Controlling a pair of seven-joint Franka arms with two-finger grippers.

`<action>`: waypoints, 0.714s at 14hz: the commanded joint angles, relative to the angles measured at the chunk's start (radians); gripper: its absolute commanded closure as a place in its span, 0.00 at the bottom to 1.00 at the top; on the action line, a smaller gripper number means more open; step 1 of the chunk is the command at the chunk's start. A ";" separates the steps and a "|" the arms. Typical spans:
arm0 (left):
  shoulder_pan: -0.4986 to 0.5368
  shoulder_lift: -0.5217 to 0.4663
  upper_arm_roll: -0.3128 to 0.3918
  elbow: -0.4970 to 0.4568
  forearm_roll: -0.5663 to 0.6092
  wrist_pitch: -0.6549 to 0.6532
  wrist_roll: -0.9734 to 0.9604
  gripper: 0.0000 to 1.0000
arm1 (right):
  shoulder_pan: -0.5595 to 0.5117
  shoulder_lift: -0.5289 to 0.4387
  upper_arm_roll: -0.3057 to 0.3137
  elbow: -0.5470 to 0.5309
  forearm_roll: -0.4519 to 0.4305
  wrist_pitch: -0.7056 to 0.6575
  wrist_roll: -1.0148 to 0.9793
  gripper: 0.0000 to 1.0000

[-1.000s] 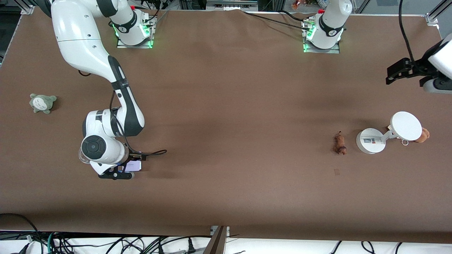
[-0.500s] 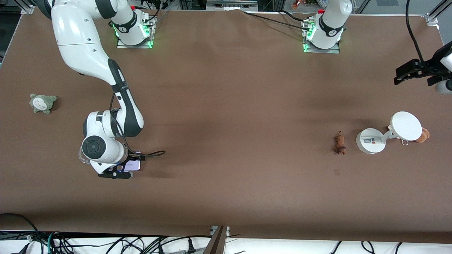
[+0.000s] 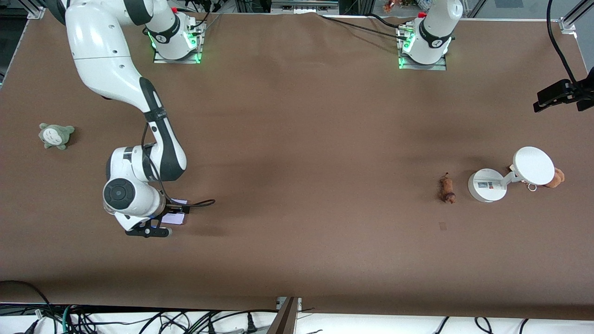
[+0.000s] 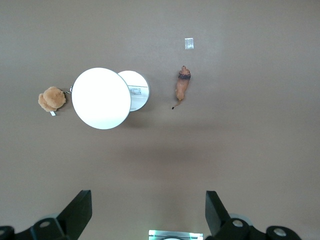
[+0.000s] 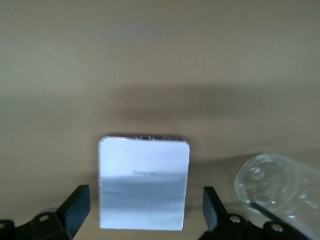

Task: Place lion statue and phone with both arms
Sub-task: 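Lower the white phone beside the glass cup with the right gripper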

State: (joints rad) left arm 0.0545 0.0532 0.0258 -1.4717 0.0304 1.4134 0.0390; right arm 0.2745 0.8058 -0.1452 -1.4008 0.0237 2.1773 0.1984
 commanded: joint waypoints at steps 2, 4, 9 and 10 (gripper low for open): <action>0.004 -0.013 -0.012 -0.010 0.013 0.002 -0.002 0.00 | -0.015 -0.181 0.010 -0.010 -0.011 -0.103 -0.014 0.00; 0.002 -0.012 -0.012 -0.010 0.013 0.006 -0.002 0.00 | -0.017 -0.250 0.009 -0.010 -0.011 -0.203 -0.014 0.00; 0.002 -0.007 -0.012 -0.009 0.026 0.033 -0.004 0.00 | -0.015 -0.417 -0.008 -0.009 -0.013 -0.423 -0.016 0.00; 0.002 -0.007 -0.012 -0.009 0.028 0.035 -0.005 0.00 | -0.015 -0.453 -0.025 -0.009 -0.013 -0.465 -0.039 0.00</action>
State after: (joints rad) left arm 0.0543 0.0531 0.0217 -1.4718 0.0346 1.4300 0.0389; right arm 0.2651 0.4379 -0.1550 -1.3782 0.0217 1.7814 0.1926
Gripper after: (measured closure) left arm 0.000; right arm 0.000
